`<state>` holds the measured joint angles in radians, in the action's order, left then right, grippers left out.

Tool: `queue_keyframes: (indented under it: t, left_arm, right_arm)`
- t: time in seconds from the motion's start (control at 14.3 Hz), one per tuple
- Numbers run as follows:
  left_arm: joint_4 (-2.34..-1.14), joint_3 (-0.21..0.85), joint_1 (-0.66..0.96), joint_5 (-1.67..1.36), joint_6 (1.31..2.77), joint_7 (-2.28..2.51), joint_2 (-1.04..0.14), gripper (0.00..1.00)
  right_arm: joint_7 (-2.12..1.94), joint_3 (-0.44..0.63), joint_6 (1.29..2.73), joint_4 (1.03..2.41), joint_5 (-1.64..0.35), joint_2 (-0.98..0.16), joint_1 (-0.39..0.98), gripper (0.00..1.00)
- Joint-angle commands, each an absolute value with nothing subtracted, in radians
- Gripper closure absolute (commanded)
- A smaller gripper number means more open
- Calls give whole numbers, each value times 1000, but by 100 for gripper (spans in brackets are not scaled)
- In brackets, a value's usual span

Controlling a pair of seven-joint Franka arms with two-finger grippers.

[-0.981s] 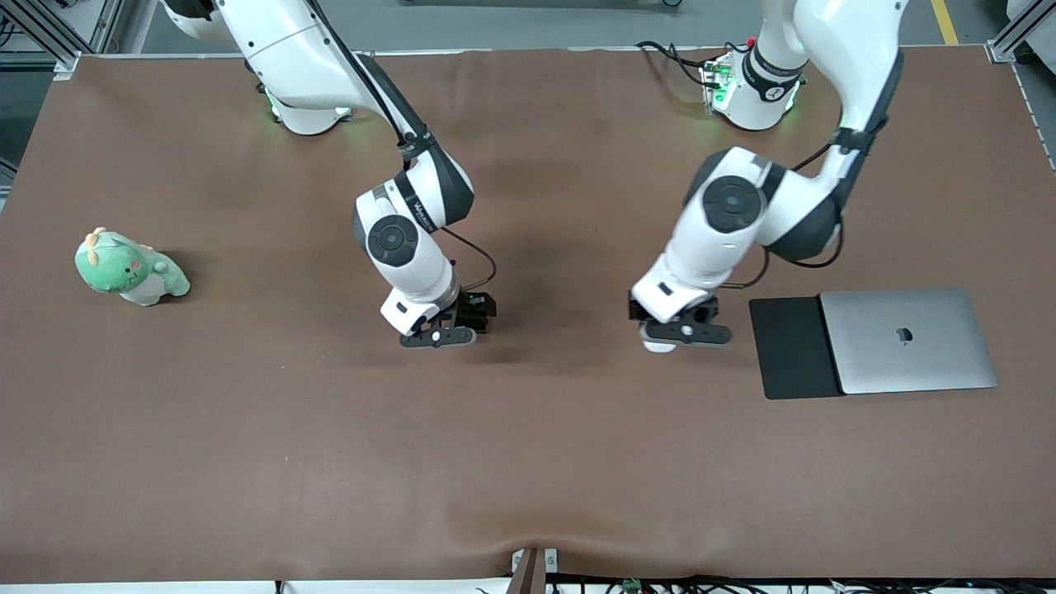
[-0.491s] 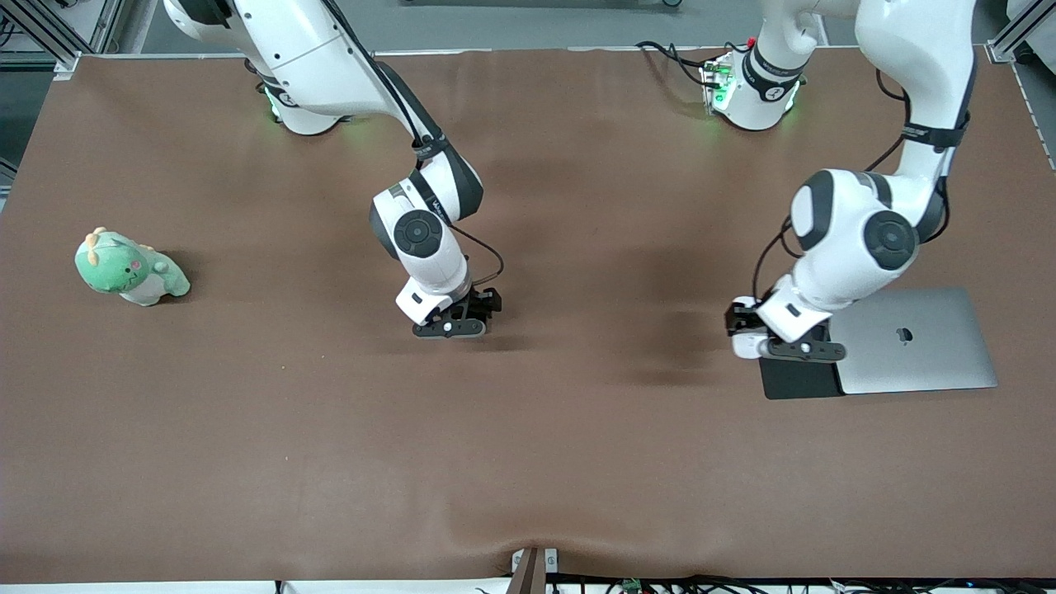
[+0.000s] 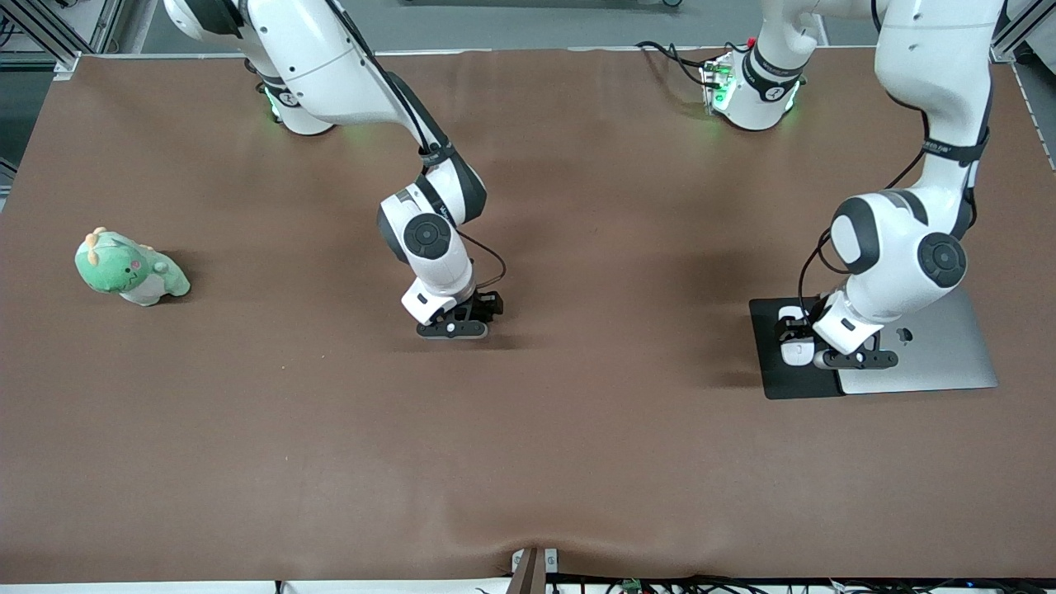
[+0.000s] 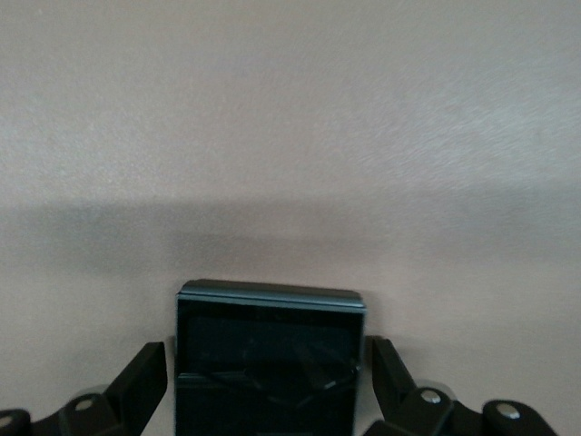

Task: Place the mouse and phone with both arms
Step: 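Carry the mouse to the pad while the right gripper grasps the phone, then lower the mouse onto the pad while the right gripper carries the phone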

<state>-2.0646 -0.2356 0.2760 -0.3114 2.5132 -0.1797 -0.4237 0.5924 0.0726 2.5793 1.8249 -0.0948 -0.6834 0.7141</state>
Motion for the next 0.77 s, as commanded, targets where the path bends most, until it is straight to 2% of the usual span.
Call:
queue_keyframes:
  t: [0.0,0.07,0.14,0.28,0.49,0.7]
  left_arm:
    - [-2036,-250,290,-360,2565,-199,-485,100]
    - [-2028,-255,288,-362,2571,-199,-500,100]
    - [-2011,-256,290,-364,2572,-199,-514,100]
    - [-1990,-264,288,-365,2574,-199,-538,100]
    - [-1965,-270,285,-367,2574,-198,-566,100]
    - [-1951,-270,287,-383,2576,-198,-583,100]
  right_arm:
    - [630,87,2600,1821,-78,-703,735,0]
    - [623,87,2597,1821,-71,-700,735,23]
    - [624,87,2583,1819,-55,-692,736,97]
    - [617,94,2499,1816,-52,-660,718,100]
    - [514,118,2286,1816,-51,-525,651,100]
    - [379,120,2131,1818,-51,-398,514,100]
